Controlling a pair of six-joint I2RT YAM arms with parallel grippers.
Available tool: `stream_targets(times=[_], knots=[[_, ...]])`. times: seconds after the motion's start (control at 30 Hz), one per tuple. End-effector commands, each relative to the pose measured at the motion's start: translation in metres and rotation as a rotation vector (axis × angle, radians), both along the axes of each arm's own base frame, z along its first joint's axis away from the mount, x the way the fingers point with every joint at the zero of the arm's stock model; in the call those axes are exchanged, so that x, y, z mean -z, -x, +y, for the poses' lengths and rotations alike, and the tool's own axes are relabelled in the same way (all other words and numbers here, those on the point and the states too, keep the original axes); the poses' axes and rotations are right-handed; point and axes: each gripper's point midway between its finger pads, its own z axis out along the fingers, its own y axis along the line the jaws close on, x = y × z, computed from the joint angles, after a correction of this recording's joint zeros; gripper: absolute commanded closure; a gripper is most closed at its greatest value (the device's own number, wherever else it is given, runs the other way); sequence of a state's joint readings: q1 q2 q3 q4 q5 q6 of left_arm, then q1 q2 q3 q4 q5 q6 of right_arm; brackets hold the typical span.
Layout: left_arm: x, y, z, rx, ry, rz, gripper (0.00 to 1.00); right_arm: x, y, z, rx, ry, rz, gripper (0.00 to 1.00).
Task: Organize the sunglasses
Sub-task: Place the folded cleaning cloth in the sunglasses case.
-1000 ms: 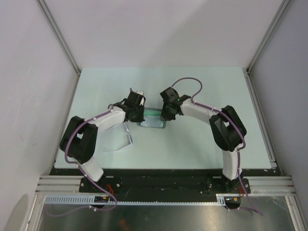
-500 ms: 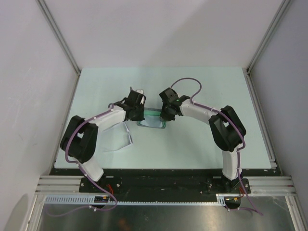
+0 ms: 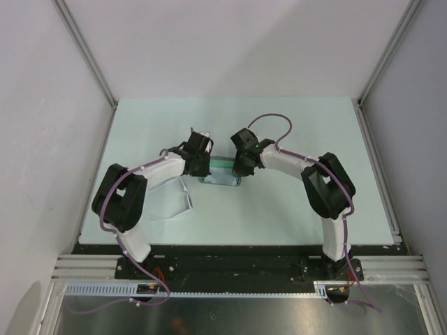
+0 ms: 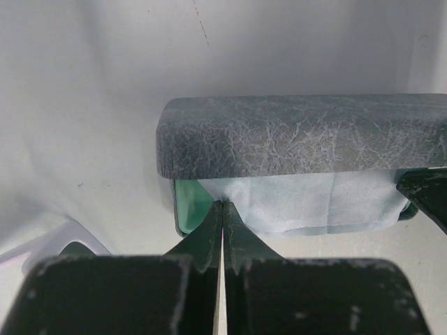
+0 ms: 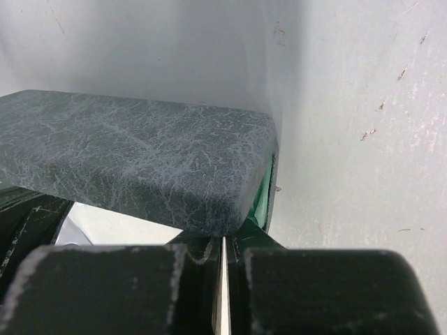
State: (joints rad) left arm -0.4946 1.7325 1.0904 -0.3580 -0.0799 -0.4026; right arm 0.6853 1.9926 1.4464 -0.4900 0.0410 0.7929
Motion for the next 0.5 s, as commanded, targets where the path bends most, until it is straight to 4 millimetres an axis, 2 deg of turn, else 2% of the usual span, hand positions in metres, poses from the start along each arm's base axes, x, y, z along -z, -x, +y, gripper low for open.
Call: stream_targets(times=[0.0, 0.47], knots=[[-0.007, -0.012, -0.001, -0.021, 0.007, -0.027, 1.0, -0.005, -0.01, 0.005, 0.018, 0.006, -0.032, 1.0], [0.006, -0.012, 0.001, -0.032, -0.016, -0.005, 1.0, 0.006, -0.01, 0.0, 0.018, 0.05, -0.034, 1.0]])
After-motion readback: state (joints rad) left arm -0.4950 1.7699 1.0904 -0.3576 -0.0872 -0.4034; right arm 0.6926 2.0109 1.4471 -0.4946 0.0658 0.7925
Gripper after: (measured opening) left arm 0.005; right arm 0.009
